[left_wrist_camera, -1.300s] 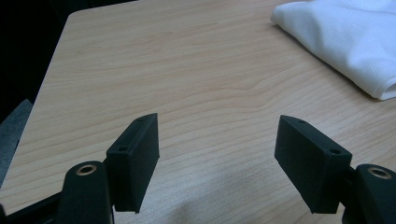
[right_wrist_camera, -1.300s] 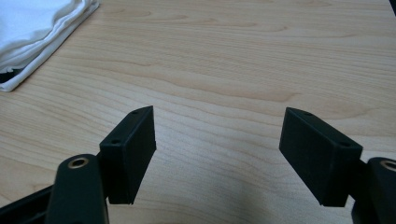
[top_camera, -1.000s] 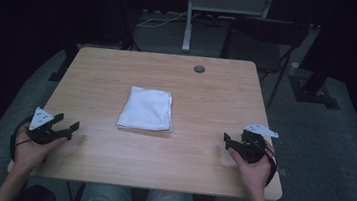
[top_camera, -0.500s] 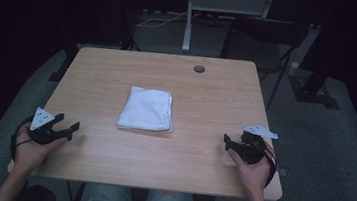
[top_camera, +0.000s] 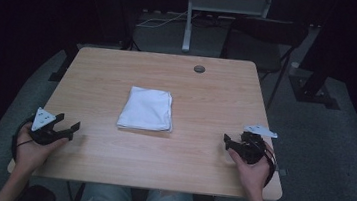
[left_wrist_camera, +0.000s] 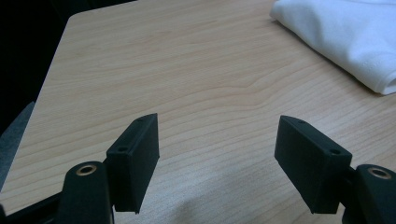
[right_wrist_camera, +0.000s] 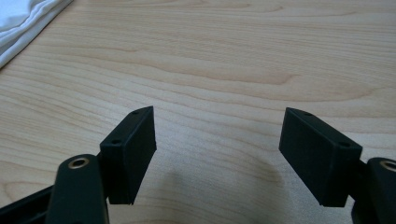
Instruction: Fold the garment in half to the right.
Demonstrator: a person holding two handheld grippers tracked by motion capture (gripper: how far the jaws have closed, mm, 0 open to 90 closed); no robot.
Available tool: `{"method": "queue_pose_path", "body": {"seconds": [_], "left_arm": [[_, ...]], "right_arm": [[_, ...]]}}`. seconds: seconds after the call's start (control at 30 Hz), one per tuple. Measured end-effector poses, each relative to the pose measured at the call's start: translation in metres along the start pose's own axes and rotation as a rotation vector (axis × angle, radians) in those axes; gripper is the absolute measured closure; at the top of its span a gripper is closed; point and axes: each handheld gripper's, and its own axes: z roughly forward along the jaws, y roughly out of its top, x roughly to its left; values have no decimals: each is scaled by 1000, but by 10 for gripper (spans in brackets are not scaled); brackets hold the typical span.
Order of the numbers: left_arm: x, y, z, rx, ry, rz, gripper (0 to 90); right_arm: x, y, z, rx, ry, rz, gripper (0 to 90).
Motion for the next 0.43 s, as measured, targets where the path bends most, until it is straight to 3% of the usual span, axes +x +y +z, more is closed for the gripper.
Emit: {"method": "queue_pose_path", "body": {"seconds": [0.43], "left_arm": [[0,0,0,-2,1,-4,309]], "right_arm": [[2,1,1,-3,-15,-16,265]]}}
